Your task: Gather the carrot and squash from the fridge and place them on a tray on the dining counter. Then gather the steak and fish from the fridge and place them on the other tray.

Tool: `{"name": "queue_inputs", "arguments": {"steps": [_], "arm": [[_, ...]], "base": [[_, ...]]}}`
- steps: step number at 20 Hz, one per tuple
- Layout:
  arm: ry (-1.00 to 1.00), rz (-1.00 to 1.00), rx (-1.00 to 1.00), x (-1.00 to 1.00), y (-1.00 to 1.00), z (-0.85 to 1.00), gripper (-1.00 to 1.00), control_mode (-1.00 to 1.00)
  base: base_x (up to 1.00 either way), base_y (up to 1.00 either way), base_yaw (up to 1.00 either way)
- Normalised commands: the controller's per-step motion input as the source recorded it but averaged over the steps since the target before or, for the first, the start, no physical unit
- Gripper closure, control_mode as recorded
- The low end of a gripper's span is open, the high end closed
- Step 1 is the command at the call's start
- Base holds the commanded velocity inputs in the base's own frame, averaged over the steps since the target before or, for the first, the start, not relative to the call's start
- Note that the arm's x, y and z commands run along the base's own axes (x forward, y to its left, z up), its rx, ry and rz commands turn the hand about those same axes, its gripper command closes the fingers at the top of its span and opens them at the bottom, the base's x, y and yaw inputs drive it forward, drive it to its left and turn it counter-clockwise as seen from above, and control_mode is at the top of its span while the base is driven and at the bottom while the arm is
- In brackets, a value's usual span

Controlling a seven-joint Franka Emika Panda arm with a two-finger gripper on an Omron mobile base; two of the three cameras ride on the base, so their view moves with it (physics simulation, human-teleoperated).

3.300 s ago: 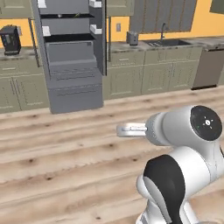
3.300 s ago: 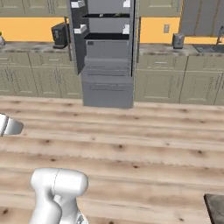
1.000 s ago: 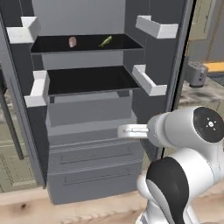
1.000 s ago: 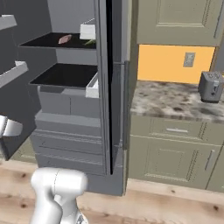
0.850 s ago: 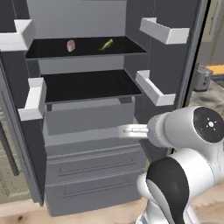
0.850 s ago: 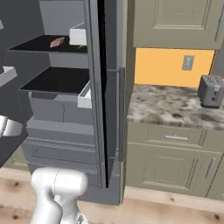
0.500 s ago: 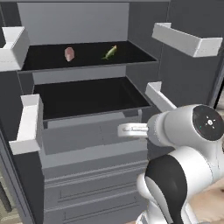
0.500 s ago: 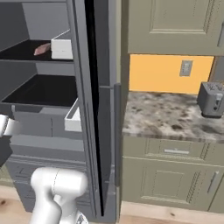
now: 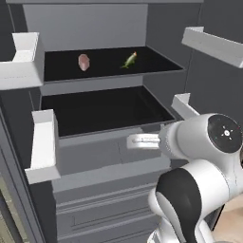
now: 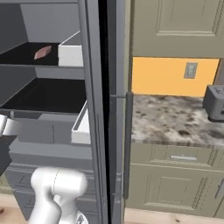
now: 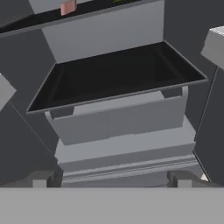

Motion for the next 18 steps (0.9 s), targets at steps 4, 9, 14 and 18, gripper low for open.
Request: {"name": "queue_inputs", "arguments": {"steps": [4,9,14,18], "arm": [[0.00,0.00,0.00,0.00,0.00,0.00,-1.00,1.00],[0.00,0.00,0.00,0.00,0.00,0.00,-1.00,1.00],[-0.02,0.00,0.00,0.00,0.01,0.09,-1.00,-1.00],[-0.10,0.03,0.00,-0.01,-0.13,0.73,-1.00,-1.00]], "base": [[0.52,0.00,0.07],[0.42,0.07,0.04],[0.02,0.05,0.00],[0.00,0.00,0.00]]}}
